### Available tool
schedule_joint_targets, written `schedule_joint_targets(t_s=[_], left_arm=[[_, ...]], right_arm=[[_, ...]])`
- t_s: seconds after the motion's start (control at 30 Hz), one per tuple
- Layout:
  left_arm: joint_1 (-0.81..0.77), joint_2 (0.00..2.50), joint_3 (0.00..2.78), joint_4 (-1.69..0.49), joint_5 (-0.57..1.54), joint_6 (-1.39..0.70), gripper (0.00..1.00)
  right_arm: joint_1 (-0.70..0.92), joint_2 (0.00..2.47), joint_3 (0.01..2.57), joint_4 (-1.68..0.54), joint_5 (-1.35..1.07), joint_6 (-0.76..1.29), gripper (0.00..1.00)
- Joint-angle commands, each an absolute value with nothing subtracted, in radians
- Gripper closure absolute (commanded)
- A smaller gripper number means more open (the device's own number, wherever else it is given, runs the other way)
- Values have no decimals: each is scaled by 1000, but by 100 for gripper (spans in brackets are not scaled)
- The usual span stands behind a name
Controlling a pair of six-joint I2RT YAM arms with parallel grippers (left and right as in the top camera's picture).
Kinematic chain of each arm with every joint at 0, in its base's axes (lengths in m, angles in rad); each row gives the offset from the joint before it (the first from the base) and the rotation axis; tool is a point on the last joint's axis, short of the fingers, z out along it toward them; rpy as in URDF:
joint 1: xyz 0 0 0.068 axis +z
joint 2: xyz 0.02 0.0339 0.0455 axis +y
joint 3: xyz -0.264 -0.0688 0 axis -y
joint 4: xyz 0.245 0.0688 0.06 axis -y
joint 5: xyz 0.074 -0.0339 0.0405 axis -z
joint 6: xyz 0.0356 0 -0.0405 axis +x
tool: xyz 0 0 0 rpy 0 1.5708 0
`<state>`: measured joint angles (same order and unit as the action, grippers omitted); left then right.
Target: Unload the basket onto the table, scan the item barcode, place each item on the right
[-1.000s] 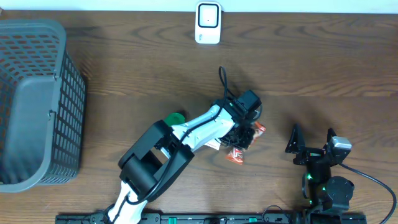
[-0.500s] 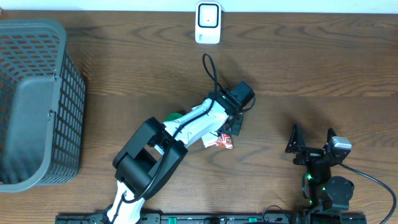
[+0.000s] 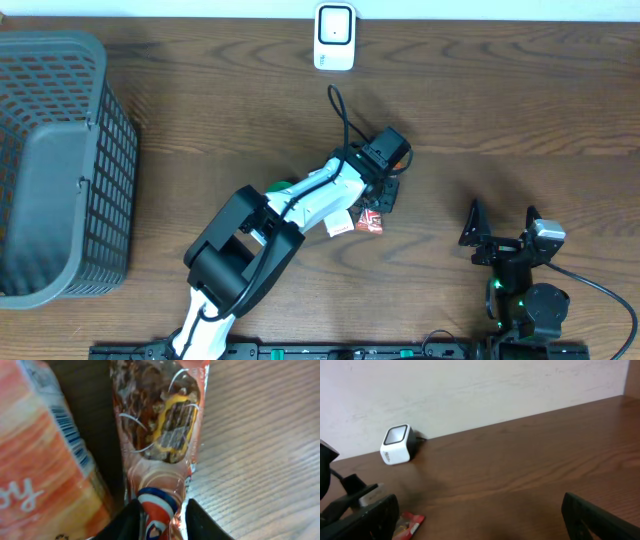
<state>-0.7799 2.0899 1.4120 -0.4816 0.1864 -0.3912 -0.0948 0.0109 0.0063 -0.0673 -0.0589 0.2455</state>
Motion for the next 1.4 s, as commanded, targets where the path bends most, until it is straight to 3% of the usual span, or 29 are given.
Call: schedule_joint_targets(t_s=[0.0, 0.1, 0.27, 0.5, 0.87, 1.17, 1.37], left_arm=[[-775, 2102, 1405, -461, 228, -336, 66], [-775, 2077, 1409, -419, 343, -277, 57], [-774, 1997, 1409, -417, 348, -277, 38], [-773, 1783, 1409, -421, 309, -221, 22], [-671, 1375, 1409, -575, -316, -222, 17], [-295, 1175, 1410, -356, -371, -215, 15], [-40, 1160, 1417, -182, -367, -84, 15]], right_arm=[[-88, 7, 6, -71, -57, 247, 1], [-88, 7, 6, -72, -57, 247, 1], [-88, 7, 6, -72, -57, 247, 1], [-88, 7, 6, -71, -58, 247, 1], [-88, 7, 6, -72, -57, 247, 1], [-88, 7, 6, -72, -57, 247, 1], [-88, 7, 6, -33, 1, 272, 1]])
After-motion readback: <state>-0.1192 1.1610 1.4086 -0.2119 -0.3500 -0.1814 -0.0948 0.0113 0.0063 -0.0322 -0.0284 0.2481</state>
